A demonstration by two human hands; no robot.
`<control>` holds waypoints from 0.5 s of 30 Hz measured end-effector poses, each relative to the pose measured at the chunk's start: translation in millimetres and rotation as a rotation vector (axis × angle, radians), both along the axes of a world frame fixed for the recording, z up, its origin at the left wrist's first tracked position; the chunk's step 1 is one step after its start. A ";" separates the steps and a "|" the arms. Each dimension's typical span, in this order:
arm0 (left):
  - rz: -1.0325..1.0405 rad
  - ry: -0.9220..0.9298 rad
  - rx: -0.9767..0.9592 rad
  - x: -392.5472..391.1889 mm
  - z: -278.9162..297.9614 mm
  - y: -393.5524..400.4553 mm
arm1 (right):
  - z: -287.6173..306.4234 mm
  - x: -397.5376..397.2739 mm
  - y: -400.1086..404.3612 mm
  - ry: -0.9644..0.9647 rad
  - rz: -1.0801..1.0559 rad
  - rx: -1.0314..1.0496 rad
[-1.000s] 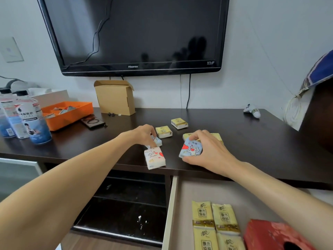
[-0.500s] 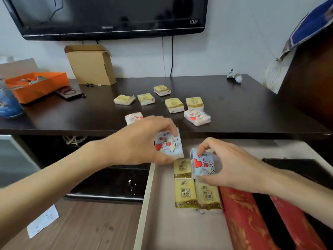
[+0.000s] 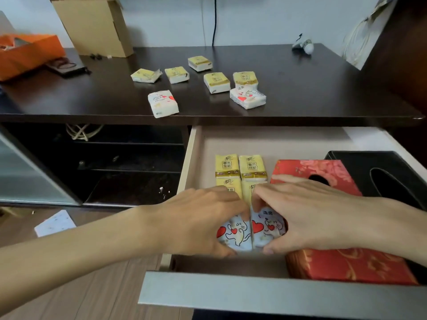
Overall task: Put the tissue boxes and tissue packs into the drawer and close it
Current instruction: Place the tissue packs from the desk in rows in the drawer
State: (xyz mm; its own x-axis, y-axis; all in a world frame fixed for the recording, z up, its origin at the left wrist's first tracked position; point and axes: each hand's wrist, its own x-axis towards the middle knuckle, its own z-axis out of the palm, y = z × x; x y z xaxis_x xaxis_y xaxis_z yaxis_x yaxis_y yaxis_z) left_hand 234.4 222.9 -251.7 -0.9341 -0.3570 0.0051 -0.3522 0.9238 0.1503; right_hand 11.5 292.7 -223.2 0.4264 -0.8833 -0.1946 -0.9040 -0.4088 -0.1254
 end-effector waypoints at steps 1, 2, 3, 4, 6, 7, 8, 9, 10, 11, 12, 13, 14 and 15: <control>-0.007 -0.001 -0.012 -0.3 -3.5 1.5 | 0.4 2.8 -0.2 0.023 0.002 0.007; -0.010 -0.007 -0.014 -0.4 -7.1 2.9 | 1.0 5.5 -0.8 0.046 0.005 0.010; -0.011 -0.014 -0.012 -0.3 -10.5 4.3 | 1.2 7.8 -1.2 0.068 0.011 0.008; -0.013 -0.022 -0.012 0.1 -13.3 5.5 | 1.3 9.6 -1.5 0.087 0.018 0.007; -0.021 -0.039 -0.023 1.5 -16.1 6.8 | 1.8 10.5 -2.1 0.104 0.024 0.016; -0.026 -0.034 -0.029 2.8 -15.4 6.6 | 3.1 9.3 -3.3 0.097 0.013 0.027; -0.026 -0.015 -0.027 3.8 -13.3 5.7 | 5.1 7.2 -4.7 0.075 -0.005 0.040; -0.020 0.012 -0.015 5.3 -10.4 4.0 | 6.9 4.3 -6.5 0.050 -0.027 0.049; -0.010 0.040 0.001 7.0 -7.2 1.2 | 8.0 1.7 -9.0 0.037 -0.049 0.052; 0.004 0.064 0.009 8.8 -4.4 -2.5 | 8.0 -0.8 -11.9 0.040 -0.068 0.048; 0.020 0.075 0.001 10.4 -2.4 -7.0 | 7.1 -2.2 -15.4 0.062 -0.081 0.041; 0.034 0.064 -0.022 11.3 -1.4 -11.7 | 5.7 -2.2 -19.7 0.105 -0.090 0.038; 0.044 0.024 -0.048 11.3 -1.5 -15.9 | 4.6 -0.4 -23.4 0.160 -0.096 0.048; 0.050 -0.034 -0.063 10.2 -2.3 -19.7 | 3.8 2.8 -27.0 0.220 -0.095 0.073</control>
State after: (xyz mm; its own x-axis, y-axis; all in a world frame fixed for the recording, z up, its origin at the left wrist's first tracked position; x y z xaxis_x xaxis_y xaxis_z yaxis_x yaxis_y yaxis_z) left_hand 244.7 203.2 -254.1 -0.9150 -0.4035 -0.0024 -0.4024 0.9120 0.0794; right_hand 14.3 265.7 -219.3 0.2827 -0.8977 -0.3379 -0.9467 -0.3179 0.0525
